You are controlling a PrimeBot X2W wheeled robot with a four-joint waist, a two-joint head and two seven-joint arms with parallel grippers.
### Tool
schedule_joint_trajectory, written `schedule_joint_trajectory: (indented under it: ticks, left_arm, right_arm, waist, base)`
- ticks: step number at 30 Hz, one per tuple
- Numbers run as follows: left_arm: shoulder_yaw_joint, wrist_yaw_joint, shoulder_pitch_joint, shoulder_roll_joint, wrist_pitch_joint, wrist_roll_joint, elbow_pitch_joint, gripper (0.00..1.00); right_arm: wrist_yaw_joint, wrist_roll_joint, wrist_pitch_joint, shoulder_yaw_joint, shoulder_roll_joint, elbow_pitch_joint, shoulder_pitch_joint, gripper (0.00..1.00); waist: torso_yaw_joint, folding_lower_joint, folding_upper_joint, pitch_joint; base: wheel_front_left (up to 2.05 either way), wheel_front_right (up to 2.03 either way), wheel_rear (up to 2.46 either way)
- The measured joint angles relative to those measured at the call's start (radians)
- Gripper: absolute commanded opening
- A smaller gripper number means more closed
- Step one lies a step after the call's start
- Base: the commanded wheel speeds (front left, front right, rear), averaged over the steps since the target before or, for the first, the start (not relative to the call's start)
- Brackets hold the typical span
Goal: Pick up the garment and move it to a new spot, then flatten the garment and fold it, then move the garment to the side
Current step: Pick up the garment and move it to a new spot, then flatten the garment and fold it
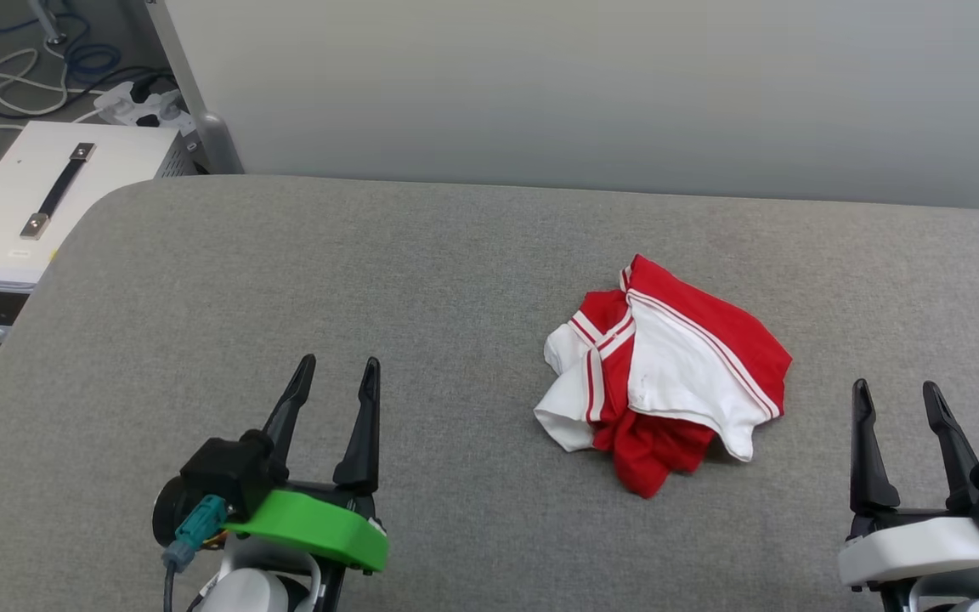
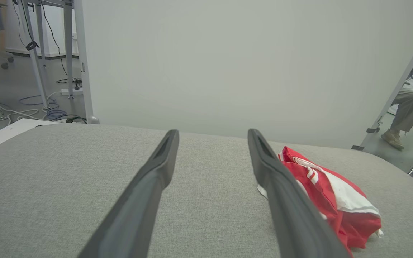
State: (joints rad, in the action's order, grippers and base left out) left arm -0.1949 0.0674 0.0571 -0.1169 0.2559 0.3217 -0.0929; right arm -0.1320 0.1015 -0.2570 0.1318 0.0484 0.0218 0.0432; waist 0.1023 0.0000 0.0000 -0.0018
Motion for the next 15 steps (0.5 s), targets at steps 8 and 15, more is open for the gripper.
schedule_joint_trajectory:
  ticks: [8, 15]
  left_arm:
    - [0.04, 0.043, -0.005, 0.033, 0.0, -0.055, -0.011, 1.0]
    - [0.048, 0.053, -0.004, 0.052, 0.0, -0.063, -0.021, 1.0]
  right_arm:
    - [0.0, -0.024, 0.002, -0.021, 0.0, 0.008, 0.017, 1.0]
    - [0.0, 0.0, 0.277, -0.08, 0.024, 0.021, -0.003, 1.0]
  waist:
    - [-0.002, 0.0, 0.0, 0.008]
    - [0.005, 0.0, 0.0, 0.038]
  base:
    - [0.0, 0.0, 0.0]
    - [0.0, 0.0, 0.0]
